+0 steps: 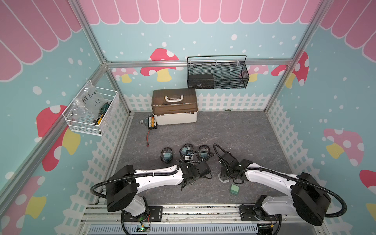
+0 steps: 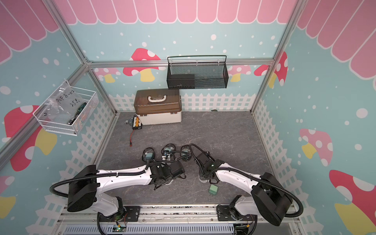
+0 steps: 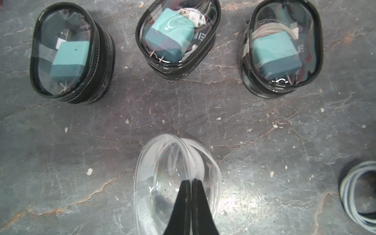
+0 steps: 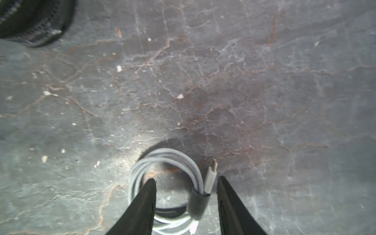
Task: Pack away charging kits
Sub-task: Pick up the storage bag at the center of the board, then pick up the charging cable from the center of the board.
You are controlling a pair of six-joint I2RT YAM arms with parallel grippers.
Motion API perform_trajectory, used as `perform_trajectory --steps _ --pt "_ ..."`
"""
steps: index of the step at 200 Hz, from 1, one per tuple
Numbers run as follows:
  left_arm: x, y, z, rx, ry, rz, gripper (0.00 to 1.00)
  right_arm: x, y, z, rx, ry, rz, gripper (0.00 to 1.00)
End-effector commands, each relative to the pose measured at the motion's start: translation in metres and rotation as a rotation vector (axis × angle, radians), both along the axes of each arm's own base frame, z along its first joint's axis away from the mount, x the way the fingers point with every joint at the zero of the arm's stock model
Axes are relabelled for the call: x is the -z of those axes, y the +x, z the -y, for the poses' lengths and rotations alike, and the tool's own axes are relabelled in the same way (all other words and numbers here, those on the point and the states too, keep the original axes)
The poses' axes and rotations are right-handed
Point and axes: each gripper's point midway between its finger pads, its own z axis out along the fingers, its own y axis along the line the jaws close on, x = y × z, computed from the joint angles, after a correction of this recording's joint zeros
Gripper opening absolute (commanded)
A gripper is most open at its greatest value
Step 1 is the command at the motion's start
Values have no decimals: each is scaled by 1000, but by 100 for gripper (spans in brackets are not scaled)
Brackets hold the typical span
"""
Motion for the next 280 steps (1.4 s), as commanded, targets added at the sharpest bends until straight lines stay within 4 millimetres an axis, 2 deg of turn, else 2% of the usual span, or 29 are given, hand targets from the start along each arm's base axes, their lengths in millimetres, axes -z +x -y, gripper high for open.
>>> perform_trajectory --steps 1,26,65,101,110,129,139,206,220,231,264,280 --pt "-8 6 13 16 -45 9 0 -11 -2 13 42 -39 25 48" --pt "-6 7 19 30 -65 3 0 -13 -7 16 62 -19 35 50" --pt "-3 8 24 41 -88 -1 0 6 -13 8 61 40 0 50" --pt "-5 9 28 50 -117 -5 0 12 -13 0 56 54 -26 45" --pt "-6 10 29 50 -125 -1 0 13 -13 -2 57 62 -23 43" --pt "-7 10 29 48 -142 2 0 15 -14 -5 54 83 -23 28" --pt "-8 10 30 48 -156 -1 0 16 -14 -6 54 90 -26 25" --pt "-8 10 36 59 -205 -6 0 28 -17 -8 47 91 -49 30" --pt "-7 10 40 70 -219 -15 0 24 -17 -14 31 117 -51 18" --pt "-7 11 44 79 -234 -17 0 17 -16 -19 20 144 -37 12" --pt "-8 12 57 124 -288 -2 0 -13 -11 -36 -22 256 42 2" --pt "-8 13 61 134 -301 4 0 -27 -10 -45 -36 313 66 0"
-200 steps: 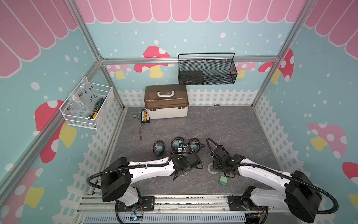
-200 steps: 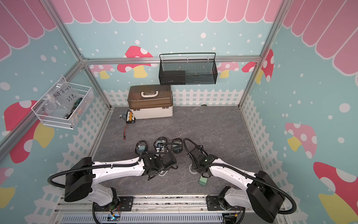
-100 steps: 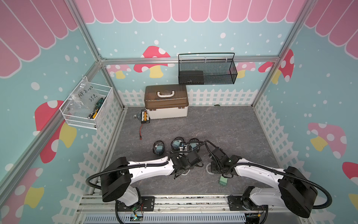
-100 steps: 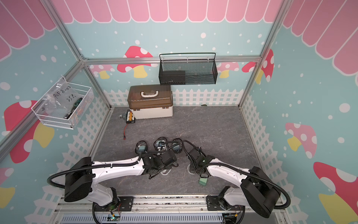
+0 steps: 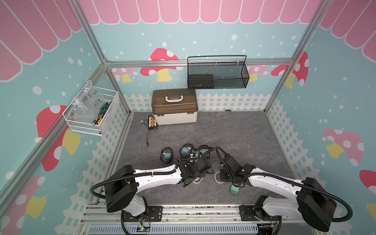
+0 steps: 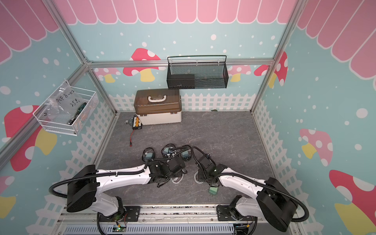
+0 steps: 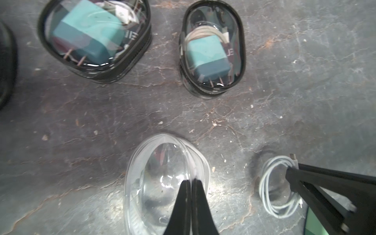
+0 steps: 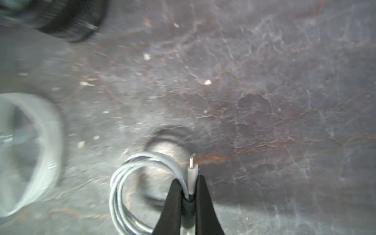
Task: Pack away charging kits
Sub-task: Pick up the charging cable from the center of the board, then place the charging cable in the storage bag.
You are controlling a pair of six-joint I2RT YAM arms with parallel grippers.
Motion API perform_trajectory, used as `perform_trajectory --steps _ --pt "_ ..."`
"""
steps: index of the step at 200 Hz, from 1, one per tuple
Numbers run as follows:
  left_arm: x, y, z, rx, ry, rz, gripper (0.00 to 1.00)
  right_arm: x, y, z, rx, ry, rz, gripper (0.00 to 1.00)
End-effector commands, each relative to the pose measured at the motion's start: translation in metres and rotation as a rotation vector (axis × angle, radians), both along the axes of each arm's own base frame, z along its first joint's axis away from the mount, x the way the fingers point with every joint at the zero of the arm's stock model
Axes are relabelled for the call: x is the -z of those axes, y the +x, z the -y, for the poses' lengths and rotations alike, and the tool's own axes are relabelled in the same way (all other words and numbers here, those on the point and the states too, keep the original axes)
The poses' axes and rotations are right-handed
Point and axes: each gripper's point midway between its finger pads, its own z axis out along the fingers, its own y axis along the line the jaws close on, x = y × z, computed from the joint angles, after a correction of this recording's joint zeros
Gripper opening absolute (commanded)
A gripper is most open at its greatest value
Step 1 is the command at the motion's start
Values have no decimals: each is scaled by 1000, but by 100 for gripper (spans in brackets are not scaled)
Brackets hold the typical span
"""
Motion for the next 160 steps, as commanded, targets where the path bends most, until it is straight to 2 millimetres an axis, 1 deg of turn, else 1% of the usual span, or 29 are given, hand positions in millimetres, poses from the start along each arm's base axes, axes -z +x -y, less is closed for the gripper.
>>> perform_trajectory --steps 1,17,30,40,51,68,86,105,131,160 --pt "-5 4 9 23 -54 22 0 -19 0 -14 -21 89 33 0" --pt "-5 2 18 51 -82 5 0 -30 1 -23 -36 133 46 0" --pt "-7 2 24 69 -108 9 0 -33 2 -31 -53 146 41 0" --pt "-7 1 28 80 -124 15 0 -31 3 -37 -59 146 31 0" --pt "-7 2 30 88 -137 19 0 -28 5 -48 -75 160 24 0" --pt "-6 1 34 97 -150 17 0 -21 8 -60 -93 140 4 0" --pt "-6 0 38 111 -163 10 0 -16 11 -68 -95 124 -13 0" --pt "-8 -3 45 140 -193 9 0 -15 16 -78 -104 128 -14 0" --pt "-6 -5 50 156 -228 16 0 -15 22 -85 -106 126 -10 0" --pt "-6 -7 55 170 -258 9 0 -13 24 -85 -90 119 -12 0"
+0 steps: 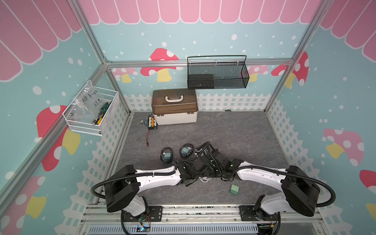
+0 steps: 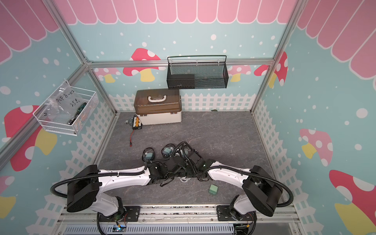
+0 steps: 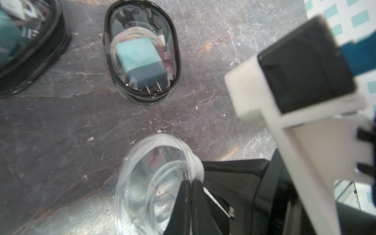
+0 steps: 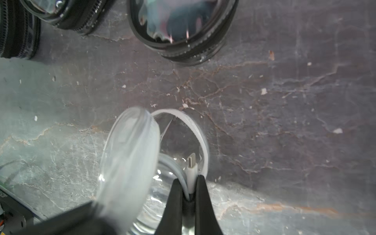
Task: Pack away charging kits
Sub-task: Place the charging cable in the storage bag.
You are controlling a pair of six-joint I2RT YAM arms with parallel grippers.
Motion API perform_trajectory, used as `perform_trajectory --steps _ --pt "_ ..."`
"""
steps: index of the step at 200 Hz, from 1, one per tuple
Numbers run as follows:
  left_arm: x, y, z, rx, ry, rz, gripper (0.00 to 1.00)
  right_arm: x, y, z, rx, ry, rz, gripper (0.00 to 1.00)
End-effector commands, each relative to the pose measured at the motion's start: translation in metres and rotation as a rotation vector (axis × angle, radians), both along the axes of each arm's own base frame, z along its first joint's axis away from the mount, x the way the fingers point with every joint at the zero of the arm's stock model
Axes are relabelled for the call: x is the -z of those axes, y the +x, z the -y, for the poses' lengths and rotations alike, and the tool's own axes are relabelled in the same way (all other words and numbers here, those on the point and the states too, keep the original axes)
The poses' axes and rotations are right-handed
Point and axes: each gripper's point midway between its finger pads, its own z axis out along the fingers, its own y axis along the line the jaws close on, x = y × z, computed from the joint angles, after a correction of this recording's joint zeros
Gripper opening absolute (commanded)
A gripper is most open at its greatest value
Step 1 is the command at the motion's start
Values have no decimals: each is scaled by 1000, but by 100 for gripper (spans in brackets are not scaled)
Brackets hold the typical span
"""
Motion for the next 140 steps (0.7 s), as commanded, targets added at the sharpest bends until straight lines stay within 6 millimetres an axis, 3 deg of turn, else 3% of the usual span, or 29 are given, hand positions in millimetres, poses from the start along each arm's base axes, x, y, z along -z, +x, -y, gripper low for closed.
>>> perform_trajectory --steps 1,66,140 --pt "3 -6 9 43 -30 -6 0 -9 8 -11 15 28 24 0" --pt "9 -9 11 50 -84 -10 0 0 14 -10 64 0 10 0" --pt "7 -9 4 28 -98 11 0 -29 15 -18 72 59 13 5"
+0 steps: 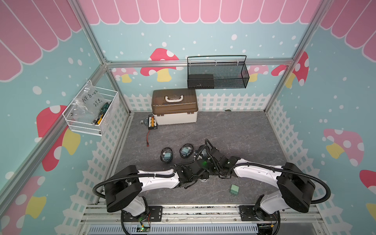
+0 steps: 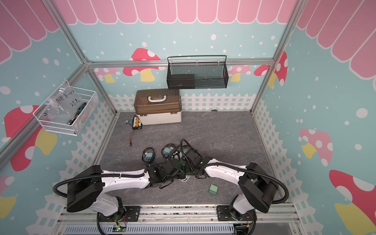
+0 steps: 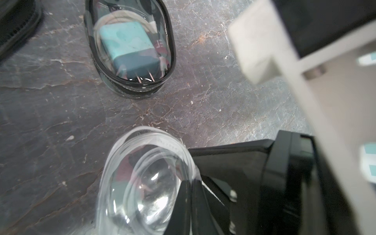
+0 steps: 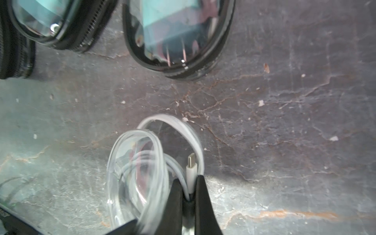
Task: Pack away charging kits
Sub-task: Place the charging cable in the storage bag.
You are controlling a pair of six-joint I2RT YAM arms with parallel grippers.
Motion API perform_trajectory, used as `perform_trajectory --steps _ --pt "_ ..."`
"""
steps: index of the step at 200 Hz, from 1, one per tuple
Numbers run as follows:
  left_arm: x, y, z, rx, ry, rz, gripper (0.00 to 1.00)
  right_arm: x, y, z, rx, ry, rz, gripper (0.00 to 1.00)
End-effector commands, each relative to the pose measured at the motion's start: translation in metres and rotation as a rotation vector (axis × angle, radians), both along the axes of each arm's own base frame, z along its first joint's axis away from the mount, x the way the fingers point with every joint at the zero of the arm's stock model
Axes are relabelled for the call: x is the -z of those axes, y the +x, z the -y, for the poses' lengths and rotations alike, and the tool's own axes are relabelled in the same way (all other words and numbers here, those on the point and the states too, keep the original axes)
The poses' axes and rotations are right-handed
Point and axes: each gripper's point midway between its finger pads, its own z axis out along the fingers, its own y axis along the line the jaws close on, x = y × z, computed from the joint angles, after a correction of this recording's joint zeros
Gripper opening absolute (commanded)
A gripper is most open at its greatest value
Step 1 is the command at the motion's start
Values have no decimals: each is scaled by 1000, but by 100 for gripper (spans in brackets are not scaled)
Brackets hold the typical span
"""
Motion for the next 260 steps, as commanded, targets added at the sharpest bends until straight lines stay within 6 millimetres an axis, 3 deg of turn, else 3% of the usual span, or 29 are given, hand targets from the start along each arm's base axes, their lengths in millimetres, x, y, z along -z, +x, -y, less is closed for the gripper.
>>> perform_trajectory --steps 1,85,171,213,260 --pt "-5 -4 1 9 -23 1 0 -24 5 -13 19 76 25 5" --pt "-18 -8 3 8 -138 14 0 -13 12 -16 78 86 22 11" --pt "-31 -2 -23 -110 -206 59 0 -3 16 -15 97 56 18 13" --pt "-27 0 -30 -144 -196 54 0 -8 16 -11 101 53 37 27" --pt "-11 3 -49 -219 -123 44 0 -21 19 15 140 -17 97 35"
